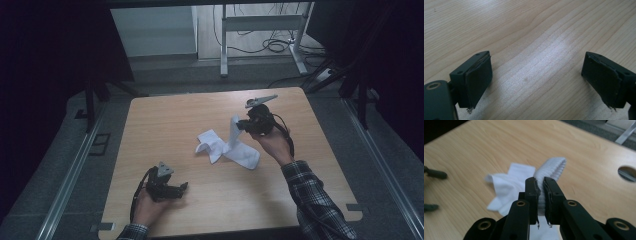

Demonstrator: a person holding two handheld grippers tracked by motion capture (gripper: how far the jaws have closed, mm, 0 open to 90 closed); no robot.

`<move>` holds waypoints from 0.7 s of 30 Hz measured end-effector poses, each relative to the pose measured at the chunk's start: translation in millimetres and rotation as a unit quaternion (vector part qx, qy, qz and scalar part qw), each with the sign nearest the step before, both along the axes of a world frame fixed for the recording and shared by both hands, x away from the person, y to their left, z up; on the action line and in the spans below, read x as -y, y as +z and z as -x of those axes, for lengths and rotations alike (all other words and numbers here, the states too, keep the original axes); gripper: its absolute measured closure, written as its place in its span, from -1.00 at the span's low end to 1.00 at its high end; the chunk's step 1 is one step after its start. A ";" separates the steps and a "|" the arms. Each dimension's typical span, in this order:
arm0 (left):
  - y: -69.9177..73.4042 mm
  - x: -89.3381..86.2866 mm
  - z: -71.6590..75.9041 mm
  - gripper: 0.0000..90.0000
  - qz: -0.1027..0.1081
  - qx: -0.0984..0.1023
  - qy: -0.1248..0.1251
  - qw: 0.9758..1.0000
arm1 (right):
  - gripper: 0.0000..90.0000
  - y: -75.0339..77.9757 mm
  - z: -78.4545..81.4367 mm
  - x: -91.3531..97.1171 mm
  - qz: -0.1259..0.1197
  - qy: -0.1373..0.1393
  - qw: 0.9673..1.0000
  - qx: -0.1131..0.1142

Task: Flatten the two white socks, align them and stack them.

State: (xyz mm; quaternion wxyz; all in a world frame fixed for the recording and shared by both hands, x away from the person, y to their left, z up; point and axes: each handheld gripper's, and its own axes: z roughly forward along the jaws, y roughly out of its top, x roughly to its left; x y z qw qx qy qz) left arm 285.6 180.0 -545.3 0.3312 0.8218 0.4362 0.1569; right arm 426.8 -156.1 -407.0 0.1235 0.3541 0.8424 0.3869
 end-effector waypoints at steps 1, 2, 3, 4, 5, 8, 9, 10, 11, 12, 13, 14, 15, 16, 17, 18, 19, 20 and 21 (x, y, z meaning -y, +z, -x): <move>0.0 0.0 0.0 -0.78 0.000 0.000 0.000 1.000 | 0.79 6.9 0.3 -3.1 -0.003 0.002 1.000 0.005; 0.0 -0.1 -0.2 -0.78 -0.001 0.001 -0.001 1.000 | 0.80 14.3 0.9 -5.9 -0.008 0.006 1.000 0.009; -0.1 0.1 -0.2 -0.78 0.000 0.002 0.001 1.000 | 0.80 31.2 3.5 -11.5 -0.016 0.010 1.000 0.021; -0.1 -0.1 -0.2 -0.79 -0.001 0.001 0.000 1.000 | 0.80 38.2 5.0 -13.1 -0.019 0.013 0.999 0.026; -0.1 -0.1 -0.3 -0.78 0.000 0.001 0.000 1.000 | 0.80 47.8 7.2 -14.8 -0.025 0.017 0.999 0.035; 0.1 -0.1 -0.1 -0.78 -0.001 0.000 0.000 1.000 | 0.80 75.3 15.3 -14.1 -0.036 0.018 0.997 0.062; 0.1 -0.1 -0.1 -0.78 -0.001 0.000 0.000 1.000 | 0.79 81.6 17.2 -11.0 -0.037 0.015 0.997 0.070; 0.1 -0.1 -0.2 -0.78 -0.001 0.000 0.000 1.000 | 0.80 85.7 18.3 -6.9 -0.035 0.010 0.996 0.076; 0.1 -0.1 -0.2 -0.78 -0.001 0.000 0.000 1.000 | 0.80 85.7 18.3 -6.9 -0.035 0.010 0.996 0.076; 0.1 -0.1 -0.2 -0.78 -0.001 0.000 0.000 1.000 | 0.79 86.3 17.7 5.2 -0.036 -0.006 0.997 0.073; -0.1 0.1 -0.1 -0.78 0.001 0.001 0.002 1.000 | 0.79 86.3 17.7 5.2 -0.036 -0.006 0.997 0.073; -0.1 0.0 -0.3 -0.78 0.000 0.002 0.000 1.000 | 0.79 76.0 14.0 21.0 -0.032 -0.023 0.997 0.061; 0.0 0.0 -0.2 -0.78 0.000 0.001 0.000 1.000 | 0.79 76.0 14.0 21.0 -0.032 -0.023 0.997 0.061; -0.1 0.1 -0.2 -0.78 0.000 0.002 0.001 1.000 | 0.79 70.8 12.3 26.7 -0.029 -0.028 0.998 0.056; -0.1 0.1 -0.2 -0.78 0.000 0.002 0.001 1.000 | 0.79 53.1 7.6 43.2 -0.026 -0.044 0.998 0.039; 0.0 0.0 -0.2 -0.78 0.000 0.001 -0.001 1.000 | 0.79 53.1 7.6 43.2 -0.026 -0.044 0.998 0.039; 0.0 0.1 0.0 -0.79 0.000 0.000 0.001 1.000 | 0.79 44.9 5.5 50.5 -0.025 -0.052 0.998 0.033; 0.0 0.1 -0.1 -0.78 0.000 0.000 0.000 1.000 | 0.79 36.9 3.7 57.7 -0.024 -0.060 0.998 0.025; 0.0 0.2 -0.1 -0.78 0.000 0.000 0.001 1.000 | 0.79 21.6 1.1 71.4 -0.020 -0.075 0.997 0.014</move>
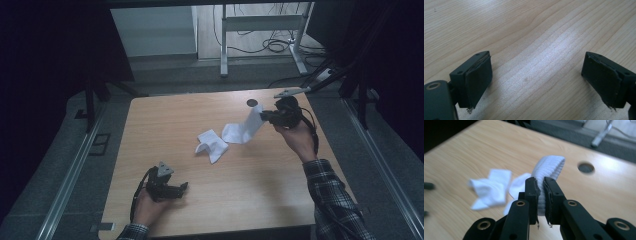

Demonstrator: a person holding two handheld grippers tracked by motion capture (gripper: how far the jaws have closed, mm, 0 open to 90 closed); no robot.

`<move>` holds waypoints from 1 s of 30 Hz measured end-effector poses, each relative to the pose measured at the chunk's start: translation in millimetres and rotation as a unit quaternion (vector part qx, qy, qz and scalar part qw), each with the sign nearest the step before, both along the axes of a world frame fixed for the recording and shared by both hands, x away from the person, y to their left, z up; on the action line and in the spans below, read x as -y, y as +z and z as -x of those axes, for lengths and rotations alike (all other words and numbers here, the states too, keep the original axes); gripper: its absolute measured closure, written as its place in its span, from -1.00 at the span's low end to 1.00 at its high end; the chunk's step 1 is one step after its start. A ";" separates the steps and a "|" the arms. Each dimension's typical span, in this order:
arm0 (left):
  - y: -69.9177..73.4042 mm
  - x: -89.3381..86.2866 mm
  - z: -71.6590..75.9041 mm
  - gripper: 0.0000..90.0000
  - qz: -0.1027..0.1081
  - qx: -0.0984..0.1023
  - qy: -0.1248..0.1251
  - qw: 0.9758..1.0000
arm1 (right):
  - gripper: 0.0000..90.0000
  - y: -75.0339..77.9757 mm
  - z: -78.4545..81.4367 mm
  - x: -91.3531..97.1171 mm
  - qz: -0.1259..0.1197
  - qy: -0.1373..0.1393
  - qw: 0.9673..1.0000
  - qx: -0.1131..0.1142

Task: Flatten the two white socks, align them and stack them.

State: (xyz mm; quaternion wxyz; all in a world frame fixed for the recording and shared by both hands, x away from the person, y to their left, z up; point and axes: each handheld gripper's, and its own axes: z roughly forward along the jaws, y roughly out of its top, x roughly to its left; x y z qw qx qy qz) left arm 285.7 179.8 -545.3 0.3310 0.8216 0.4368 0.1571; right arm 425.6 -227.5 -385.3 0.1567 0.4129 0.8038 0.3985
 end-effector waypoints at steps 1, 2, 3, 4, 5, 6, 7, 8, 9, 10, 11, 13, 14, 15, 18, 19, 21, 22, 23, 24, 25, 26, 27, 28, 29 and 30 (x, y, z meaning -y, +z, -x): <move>0.0 0.0 0.0 -0.79 0.000 0.000 0.000 1.000 | 0.78 -5.2 -0.5 5.0 0.004 -0.005 1.000 -0.004; 0.0 0.0 0.0 -0.78 0.000 0.000 0.000 1.000 | 0.78 -5.2 -0.5 5.0 0.004 -0.005 1.000 -0.004; 0.0 0.0 0.0 -0.78 0.000 0.000 0.000 1.000 | 0.78 -18.1 -0.8 17.8 0.006 -0.017 1.000 -0.014; 0.0 0.0 0.0 -0.78 0.000 0.000 0.000 1.000 | 0.78 -23.9 -0.3 24.5 0.006 -0.023 1.000 -0.018; 0.0 0.1 0.1 -0.78 0.000 -0.001 0.001 1.000 | 0.78 -30.8 0.6 32.4 0.006 -0.029 0.999 -0.023; 0.0 0.2 0.3 -0.78 0.001 -0.001 0.002 1.000 | 0.78 -30.8 0.6 32.4 0.006 -0.029 0.999 -0.023; 0.0 0.3 0.3 -0.78 0.002 -0.001 0.002 1.000 | 0.78 -35.1 1.3 36.9 0.007 -0.034 0.999 -0.027; -0.1 0.3 0.3 -0.78 0.002 -0.001 0.002 1.000 | 0.78 -47.7 3.7 50.5 0.011 -0.045 0.998 -0.035; -0.1 0.3 0.3 -0.78 0.002 -0.001 0.002 1.000 | 0.78 -47.7 3.7 50.5 0.011 -0.045 0.998 -0.035; -0.1 0.3 0.3 -0.78 0.002 -0.001 0.002 1.000 | 0.78 -51.9 4.8 55.1 0.012 -0.049 0.998 -0.039; -0.1 0.3 0.3 -0.79 0.002 -0.001 0.002 1.000 | 0.78 -65.8 7.5 68.6 0.008 -0.058 0.997 -0.051; 0.0 0.4 0.3 -0.78 0.002 -0.001 0.003 1.000 | 0.78 -70.5 8.5 73.0 0.010 -0.060 0.997 -0.056; 0.0 0.5 0.1 -0.79 0.002 -0.001 0.003 1.000 | 0.78 -85.7 11.4 85.3 0.009 -0.069 0.995 -0.068; 0.0 0.6 -0.1 -0.79 0.001 -0.001 0.003 1.000 | 0.78 -85.7 11.4 85.3 0.009 -0.069 0.995 -0.068; 0.1 1.0 -0.9 -0.79 0.000 -0.001 0.002 1.000 | 0.78 -105.3 15.4 101.2 0.014 -0.082 0.992 -0.091; 0.2 1.2 -1.4 -0.79 -0.001 -0.001 0.000 1.000 | 0.77 -116.5 17.8 110.3 0.018 -0.088 0.991 -0.102; 0.6 1.5 -2.4 -0.79 -0.002 -0.003 -0.003 1.000 | 0.76 -121.1 18.8 114.2 0.018 -0.089 0.990 -0.109; 1.0 2.4 -3.3 -0.79 -0.003 -0.006 -0.002 1.000 | 0.74 -124.1 19.6 116.6 0.018 -0.090 0.989 -0.112; 1.6 2.8 -4.4 -0.79 -0.005 -0.008 -0.003 1.000 | 0.68 -127.6 21.1 119.8 0.020 -0.091 0.989 -0.112; 1.8 3.4 -5.1 -0.77 -0.005 -0.009 0.000 1.000 | 0.55 -129.8 23.1 123.0 0.018 -0.095 0.990 -0.108; 2.7 3.8 -6.2 -0.73 -0.007 -0.011 0.002 1.000 | 0.49 -129.9 23.9 124.6 0.017 -0.094 0.990 -0.105; 4.2 3.8 -7.6 -0.73 -0.011 -0.015 0.003 1.000 | 0.49 -129.9 23.9 124.6 0.017 -0.094 0.990 -0.105; 5.7 4.3 -9.7 -0.69 -0.015 -0.020 0.005 1.000 | 0.44 -129.1 24.6 125.5 0.020 -0.096 0.990 -0.100; 7.1 5.1 -11.7 -0.65 -0.016 -0.023 0.008 1.000 | 0.38 -127.5 25.4 126.4 0.020 -0.095 0.991 -0.093; 8.4 5.6 -13.4 -0.56 -0.015 -0.025 0.009 1.000 | 0.35 -126.2 26.1 127.2 0.020 -0.095 0.992 -0.085; 9.3 6.3 -14.9 -0.49 -0.013 -0.024 0.008 1.000 | 0.32 -125.5 26.8 127.7 0.017 -0.094 0.992 -0.080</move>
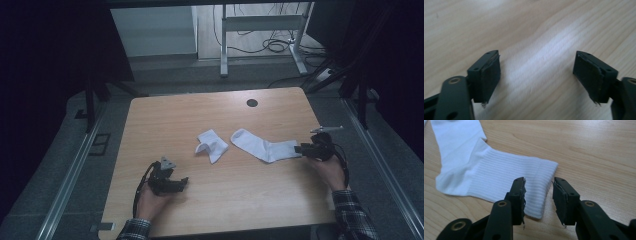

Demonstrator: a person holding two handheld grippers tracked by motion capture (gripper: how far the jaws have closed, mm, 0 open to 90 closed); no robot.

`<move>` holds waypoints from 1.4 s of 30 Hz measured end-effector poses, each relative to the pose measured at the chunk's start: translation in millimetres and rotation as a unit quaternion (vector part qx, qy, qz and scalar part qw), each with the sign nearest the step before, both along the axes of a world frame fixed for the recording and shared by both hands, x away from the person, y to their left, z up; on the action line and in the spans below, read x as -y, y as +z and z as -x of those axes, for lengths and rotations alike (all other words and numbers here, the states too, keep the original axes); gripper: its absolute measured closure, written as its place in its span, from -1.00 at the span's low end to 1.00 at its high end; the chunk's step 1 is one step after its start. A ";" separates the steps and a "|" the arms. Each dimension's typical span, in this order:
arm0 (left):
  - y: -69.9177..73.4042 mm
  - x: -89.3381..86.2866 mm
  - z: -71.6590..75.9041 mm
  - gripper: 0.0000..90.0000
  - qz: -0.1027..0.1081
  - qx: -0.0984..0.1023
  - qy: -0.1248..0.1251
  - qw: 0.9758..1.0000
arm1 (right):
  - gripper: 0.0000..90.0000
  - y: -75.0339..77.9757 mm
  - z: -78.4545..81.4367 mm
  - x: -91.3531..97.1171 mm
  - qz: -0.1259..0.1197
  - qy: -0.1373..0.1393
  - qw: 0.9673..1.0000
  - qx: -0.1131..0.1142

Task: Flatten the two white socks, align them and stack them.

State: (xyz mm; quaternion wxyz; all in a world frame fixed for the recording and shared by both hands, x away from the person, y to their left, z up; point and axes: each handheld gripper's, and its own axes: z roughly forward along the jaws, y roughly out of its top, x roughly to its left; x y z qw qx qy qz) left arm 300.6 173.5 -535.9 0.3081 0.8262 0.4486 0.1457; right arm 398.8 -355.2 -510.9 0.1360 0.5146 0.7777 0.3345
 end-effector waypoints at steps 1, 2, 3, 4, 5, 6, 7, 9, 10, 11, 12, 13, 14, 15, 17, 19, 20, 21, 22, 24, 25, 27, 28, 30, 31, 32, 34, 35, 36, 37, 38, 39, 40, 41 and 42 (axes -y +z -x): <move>1.4 1.2 -1.0 -0.47 0.001 0.001 0.003 1.000 | 0.31 -0.2 0.3 0.1 0.000 0.001 1.000 0.001; 3.5 2.6 -3.0 -0.47 0.002 0.006 0.001 1.000 | 0.31 -0.2 0.3 0.1 0.000 0.001 1.000 0.001; 6.0 4.6 -5.1 -0.43 0.009 0.009 0.000 1.000 | 0.30 -0.8 0.6 -0.1 0.003 0.002 1.000 0.002; 10.1 7.1 -8.8 -0.36 0.015 0.012 -0.002 1.000 | 0.29 -1.8 0.8 -0.5 0.006 0.004 1.000 0.003; 12.9 8.9 -11.7 -0.29 0.021 0.012 -0.004 1.000 | 0.27 -3.0 0.8 -1.0 0.012 0.004 1.000 0.002; 16.7 12.2 -15.9 -0.27 0.032 0.014 -0.005 0.999 | 0.26 -3.3 1.0 -1.0 0.016 0.004 1.000 0.000; 22.0 17.4 -22.0 -0.26 0.042 0.018 -0.011 0.999 | 0.24 -4.0 1.0 -1.1 0.020 0.005 1.000 0.002; 30.6 29.3 -32.3 -0.21 0.043 0.028 -0.021 0.998 | 0.19 -3.8 2.0 -0.4 0.026 0.008 1.000 0.005; 34.8 36.4 -37.4 -0.19 0.043 0.033 -0.026 0.998 | 0.16 -4.1 2.5 -0.4 0.025 0.007 1.000 0.008; 39.1 43.6 -42.9 -0.15 0.041 0.039 -0.035 0.998 | 0.15 -3.9 3.2 0.0 0.026 0.007 1.000 0.010; 43.4 51.0 -47.9 -0.12 0.037 0.043 -0.042 0.998 | 0.13 -3.7 3.8 0.5 0.027 0.007 1.000 0.012; 47.4 58.7 -52.8 -0.06 0.035 0.047 -0.048 0.997 | 0.13 -2.9 4.9 1.9 0.030 0.005 0.999 0.013; 50.1 64.3 -56.6 -0.06 0.034 0.049 -0.053 0.997 | 0.13 -2.9 4.9 1.9 0.030 0.005 0.999 0.013; 53.7 73.5 -63.0 -0.05 0.035 0.051 -0.060 0.996 | 0.13 -2.6 5.1 2.5 0.029 0.005 0.999 0.014; 57.8 87.5 -72.4 -0.03 0.029 0.056 -0.066 0.996 | 0.13 -1.2 5.7 4.8 0.028 0.001 0.999 0.015; 59.1 99.9 -81.7 0.02 0.029 0.058 -0.071 0.995 | 0.12 -0.6 6.1 6.1 0.024 -0.002 1.000 0.016; 58.8 106.0 -86.2 0.02 0.029 0.058 -0.072 0.995 | 0.12 -0.2 6.6 6.7 0.022 -0.004 1.000 0.018; 58.3 110.4 -89.5 0.03 0.029 0.057 -0.073 0.995 | 0.12 -0.1 6.8 7.0 0.022 -0.004 1.000 0.018; 57.2 116.1 -93.8 0.03 0.028 0.057 -0.075 0.995 | 0.12 -0.1 6.9 7.1 0.021 -0.003 1.000 0.019; 54.1 126.6 -102.1 0.13 0.027 0.054 -0.076 0.995 | 0.12 0.0 7.3 7.0 0.023 -0.002 1.000 0.020; 51.6 132.6 -107.5 0.16 0.025 0.052 -0.075 0.996 | 0.12 -0.3 7.4 6.9 0.023 -0.002 1.000 0.020; 47.8 139.8 -115.0 0.22 0.025 0.045 -0.073 0.996 | 0.13 -1.0 7.6 5.8 0.026 -0.001 0.999 0.019; 44.8 144.3 -120.0 0.25 0.027 0.043 -0.071 0.996 | 0.14 -1.3 7.7 5.2 0.028 0.000 0.999 0.020; 40.3 150.9 -126.9 0.29 0.029 0.041 -0.066 0.997 | 0.19 -1.7 8.1 4.1 0.037 0.002 0.999 0.025; 38.1 153.6 -130.1 0.32 0.030 0.038 -0.066 0.997 | 0.21 -1.7 8.1 3.7 0.040 0.004 0.999 0.029; 35.8 156.6 -132.8 0.34 0.031 0.036 -0.065 0.997 | 0.23 -2.0 8.1 3.4 0.040 0.004 0.999 0.031; 31.9 161.4 -137.1 0.36 0.028 0.035 -0.065 0.997 | 0.28 -2.8 7.7 3.1 0.041 0.005 0.999 0.033; 29.1 164.6 -139.7 0.36 0.026 0.033 -0.065 0.997 | 0.29 -2.9 7.7 3.1 0.043 0.005 0.999 0.033; 26.8 166.9 -141.4 0.36 0.025 0.031 -0.064 0.997 | 0.31 -3.7 7.3 2.8 0.045 0.006 0.998 0.034; 24.7 168.9 -143.2 0.36 0.020 0.032 -0.063 0.997 | 0.31 -3.7 7.3 2.8 0.045 0.006 0.998 0.034; 22.5 170.7 -144.8 0.36 0.017 0.032 -0.061 0.997 | 0.31 -3.7 7.1 2.8 0.044 0.007 0.998 0.033; 20.3 172.2 -146.2 0.36 0.014 0.032 -0.059 0.998 | 0.32 -4.2 6.8 2.6 0.043 0.008 0.998 0.033; 18.2 173.9 -147.5 0.35 0.011 0.032 -0.057 0.998 | 0.31 -4.6 6.6 2.0 0.042 0.009 0.999 0.032; 16.7 175.0 -148.3 0.35 0.009 0.032 -0.057 0.998 | 0.31 -5.4 6.0 0.5 0.043 0.010 0.998 0.035; 14.8 176.4 -149.4 0.35 0.008 0.030 -0.056 0.998 | 0.31 -5.4 6.0 0.5 0.043 0.010 0.998 0.035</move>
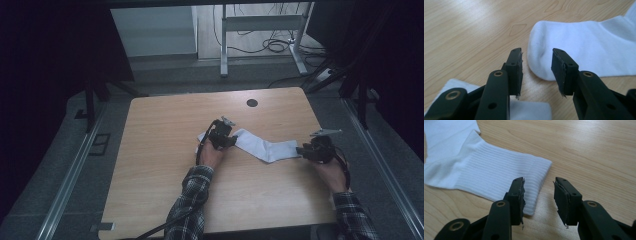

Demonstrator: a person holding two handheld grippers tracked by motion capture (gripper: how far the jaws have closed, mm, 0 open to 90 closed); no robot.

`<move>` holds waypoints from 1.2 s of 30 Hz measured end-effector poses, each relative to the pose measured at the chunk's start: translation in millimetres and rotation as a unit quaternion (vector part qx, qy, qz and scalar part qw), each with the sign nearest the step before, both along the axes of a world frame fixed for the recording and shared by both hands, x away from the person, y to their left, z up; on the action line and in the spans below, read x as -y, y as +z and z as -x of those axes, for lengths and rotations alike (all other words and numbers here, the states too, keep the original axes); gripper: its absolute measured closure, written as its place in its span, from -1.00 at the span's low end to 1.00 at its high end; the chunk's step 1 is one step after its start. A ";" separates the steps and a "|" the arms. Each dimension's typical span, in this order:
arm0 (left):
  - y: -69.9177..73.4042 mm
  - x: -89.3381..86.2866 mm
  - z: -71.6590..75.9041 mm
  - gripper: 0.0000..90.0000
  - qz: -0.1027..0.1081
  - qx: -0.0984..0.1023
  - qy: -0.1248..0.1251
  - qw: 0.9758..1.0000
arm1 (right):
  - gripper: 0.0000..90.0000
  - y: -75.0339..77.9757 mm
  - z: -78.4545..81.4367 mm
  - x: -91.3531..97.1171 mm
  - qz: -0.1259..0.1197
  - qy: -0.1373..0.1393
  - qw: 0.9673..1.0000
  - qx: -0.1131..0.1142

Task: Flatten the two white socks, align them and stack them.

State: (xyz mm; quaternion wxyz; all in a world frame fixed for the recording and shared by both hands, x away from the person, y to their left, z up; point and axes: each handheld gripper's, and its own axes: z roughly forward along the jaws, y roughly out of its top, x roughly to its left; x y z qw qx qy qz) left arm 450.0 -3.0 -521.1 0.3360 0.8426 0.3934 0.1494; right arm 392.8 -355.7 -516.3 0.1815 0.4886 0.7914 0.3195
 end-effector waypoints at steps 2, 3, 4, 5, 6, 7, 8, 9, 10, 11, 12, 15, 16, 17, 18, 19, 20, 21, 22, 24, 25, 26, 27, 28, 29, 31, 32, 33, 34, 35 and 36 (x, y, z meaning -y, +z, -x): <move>-3.8 3.1 -1.6 0.35 -0.003 -0.002 0.001 1.000 | 0.30 -0.6 -0.9 -2.3 0.003 0.003 1.000 -0.002; -5.3 4.3 -2.3 0.35 -0.007 -0.003 0.002 1.000 | 0.30 -1.1 -1.3 -3.4 0.005 0.005 1.000 -0.003; -6.8 5.1 -3.1 0.37 -0.010 -0.004 0.002 1.000 | 0.31 -2.0 -1.8 -4.7 0.007 0.006 1.000 -0.003; -8.2 6.1 -3.5 0.40 -0.012 -0.005 0.003 1.000 | 0.32 -2.8 -2.3 -5.7 0.009 0.007 1.000 -0.005; -9.6 7.0 -3.9 0.42 -0.016 -0.006 0.005 1.000 | 0.34 -3.6 -2.6 -6.5 0.012 0.009 1.000 -0.007; -10.3 7.3 -4.2 0.47 -0.019 -0.008 0.005 1.000 | 0.38 -4.9 -2.8 -7.5 0.012 0.010 1.000 -0.009; -11.0 7.2 -4.4 0.54 -0.012 -0.011 0.005 1.000 | 0.42 -5.6 -2.9 -7.7 0.014 0.013 1.000 -0.012; -11.2 7.2 -4.5 0.58 -0.008 -0.013 0.006 1.000 | 0.47 -6.6 -3.1 -8.1 0.016 0.016 1.000 -0.017; -11.4 7.2 -4.5 0.67 -0.001 -0.019 0.005 1.000 | 0.55 -7.2 -3.1 -8.3 0.012 0.016 1.000 -0.018; -11.4 7.4 -4.5 0.75 0.002 -0.021 0.006 1.000 | 0.61 -7.4 -3.3 -8.1 0.003 0.018 1.000 -0.023; -11.3 7.3 -4.2 0.80 0.004 -0.025 0.004 1.000 | 0.66 -7.3 -3.3 -8.0 0.001 0.018 0.999 -0.026; -10.5 8.0 -2.5 0.91 0.004 -0.026 0.005 1.000 | 0.79 -7.0 -3.1 -8.7 -0.008 0.016 0.999 -0.033; -9.6 7.8 -1.6 0.91 0.002 -0.023 0.004 1.000 | 0.80 -6.2 -3.3 -8.8 -0.006 0.016 0.999 -0.035; -8.3 7.2 -0.5 0.92 0.004 -0.022 0.004 1.000 | 0.81 -5.5 -3.1 -9.2 -0.005 0.015 0.999 -0.033; -6.8 6.4 0.3 0.92 0.006 -0.020 0.005 1.000 | 0.81 -4.5 -2.7 -9.4 -0.005 0.015 0.999 -0.031; -4.4 5.2 1.5 0.92 0.010 -0.017 0.006 1.000 | 0.81 -3.8 -2.6 -9.2 -0.006 0.016 0.999 -0.029; -1.4 3.1 2.4 0.92 0.013 -0.014 0.003 1.000 | 0.81 -3.0 -2.4 -9.3 -0.006 0.015 1.000 -0.026; 2.0 1.3 3.7 0.92 0.016 -0.013 0.003 1.000 | 0.81 -1.8 -1.9 -9.3 -0.009 0.014 1.000 -0.024; 5.6 -0.6 5.3 0.92 0.018 -0.010 0.003 1.000 | 0.81 -0.4 -1.6 -9.2 -0.010 0.014 1.000 -0.022; 12.9 -4.4 9.8 0.92 0.022 -0.004 0.000 1.000 | 0.81 3.7 -0.4 -9.3 -0.015 0.016 1.000 -0.016; 17.2 -6.9 13.1 0.92 0.023 0.002 -0.001 1.000 | 0.81 5.5 0.3 -9.6 -0.018 0.017 1.000 -0.016; 20.4 -9.0 16.1 0.92 0.025 0.005 -0.001 1.000 | 0.81 7.5 1.2 -10.6 -0.026 0.020 0.999 -0.013; 23.6 -11.4 19.1 0.92 0.025 0.009 -0.002 1.000 | 0.81 9.6 2.2 -11.8 -0.029 0.021 0.999 -0.011; 27.3 -14.6 23.2 0.92 0.026 0.014 -0.001 1.000 | 0.81 11.6 3.0 -13.4 -0.030 0.022 0.999 -0.008; 29.4 -16.7 25.9 0.92 0.027 0.016 0.000 1.000 | 0.81 14.0 4.0 -15.7 -0.033 0.026 0.999 -0.006; 34.4 -22.9 33.2 0.92 0.028 0.022 0.001 0.999 | 0.81 17.3 5.6 -19.9 -0.035 0.033 0.999 -0.001; 36.4 -26.2 37.1 0.92 0.029 0.025 0.002 0.999 | 0.81 19.1 6.7 -22.7 -0.038 0.037 0.999 0.002; 38.2 -30.0 40.9 0.92 0.029 0.027 0.001 0.999 | 0.81 21.0 7.9 -25.6 -0.039 0.041 0.998 0.003; 39.7 -33.8 44.8 0.92 0.027 0.029 0.001 0.999 | 0.81 22.7 9.0 -28.6 -0.040 0.045 0.998 0.006; 41.2 -38.1 48.8 0.92 0.026 0.033 0.003 0.999 | 0.81 24.3 10.1 -31.9 -0.042 0.051 0.998 0.008; 43.0 -44.3 54.0 0.92 0.025 0.035 0.004 0.999 | 0.81 25.8 11.2 -35.3 -0.044 0.055 0.997 0.009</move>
